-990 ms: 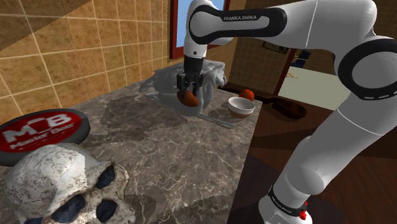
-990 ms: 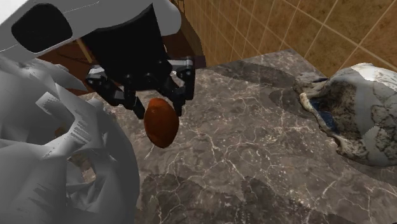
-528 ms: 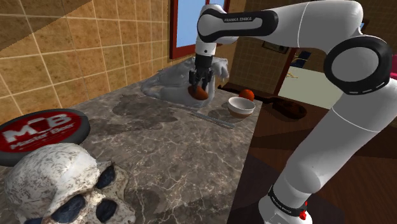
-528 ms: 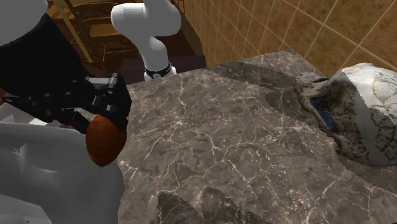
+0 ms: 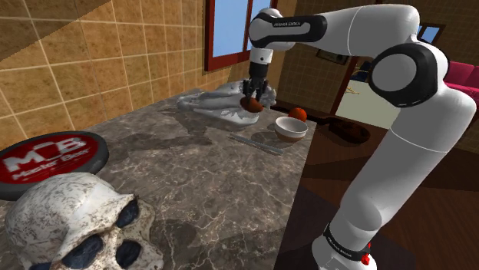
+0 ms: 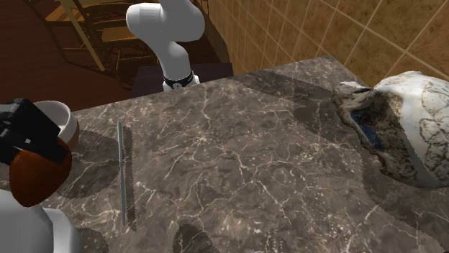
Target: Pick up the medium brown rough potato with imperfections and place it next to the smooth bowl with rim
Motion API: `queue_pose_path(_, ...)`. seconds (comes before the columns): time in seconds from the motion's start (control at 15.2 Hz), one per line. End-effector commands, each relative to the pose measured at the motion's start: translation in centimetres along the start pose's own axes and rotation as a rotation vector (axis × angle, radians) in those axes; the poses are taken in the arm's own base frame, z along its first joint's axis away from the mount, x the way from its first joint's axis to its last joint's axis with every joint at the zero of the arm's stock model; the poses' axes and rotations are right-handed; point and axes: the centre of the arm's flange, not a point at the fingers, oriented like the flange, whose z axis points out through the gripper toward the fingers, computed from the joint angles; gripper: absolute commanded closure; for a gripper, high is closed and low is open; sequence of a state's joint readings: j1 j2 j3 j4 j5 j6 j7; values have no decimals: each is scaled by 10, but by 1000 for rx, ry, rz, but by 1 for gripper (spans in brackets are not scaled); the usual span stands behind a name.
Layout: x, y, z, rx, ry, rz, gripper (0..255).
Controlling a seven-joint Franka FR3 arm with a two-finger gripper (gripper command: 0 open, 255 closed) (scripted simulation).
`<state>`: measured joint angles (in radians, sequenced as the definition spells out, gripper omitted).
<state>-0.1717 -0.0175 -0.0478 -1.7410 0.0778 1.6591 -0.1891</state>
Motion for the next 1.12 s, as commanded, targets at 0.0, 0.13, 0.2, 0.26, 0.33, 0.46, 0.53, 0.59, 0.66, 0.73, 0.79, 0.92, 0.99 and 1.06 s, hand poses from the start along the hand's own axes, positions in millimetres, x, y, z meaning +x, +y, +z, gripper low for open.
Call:
queue_pose_path(0.0, 9, 27, -3, -1, 1, 0, 255)
queue_pose_path(0.13, 15, 52, -5, -1, 1, 0, 255)
queue_pose_path(0.2, 19, 65, -7, -1, 1, 0, 255)
queue_pose_path(0.26, 22, 78, -8, -1, 1, 0, 255)
queue_pose_path(0.33, 25, 90, -9, -1, 1, 0, 255)
queue_pose_path(0.46, 32, 116, -12, -1, 1, 0, 255)
queue_pose_path(0.53, 35, 128, -13, -1, 1, 0, 255)
queue_pose_path(0.59, 39, 141, -14, -1, 1, 0, 255)
queue_pose_path(0.66, 42, 154, -16, -1, 1, 0, 255)
queue_pose_path(0.73, 46, 169, -17, -1, 1, 0, 255)
queue_pose_path(0.79, 46, 169, -12, -1, 1, 0, 255)
queue_pose_path(0.92, 46, 170, -1, -1, 1, 0, 255)
queue_pose_path(0.99, 47, 170, 4, -1, 1, 0, 255)
queue_pose_path(1.06, 47, 171, 9, -1, 1, 0, 255)
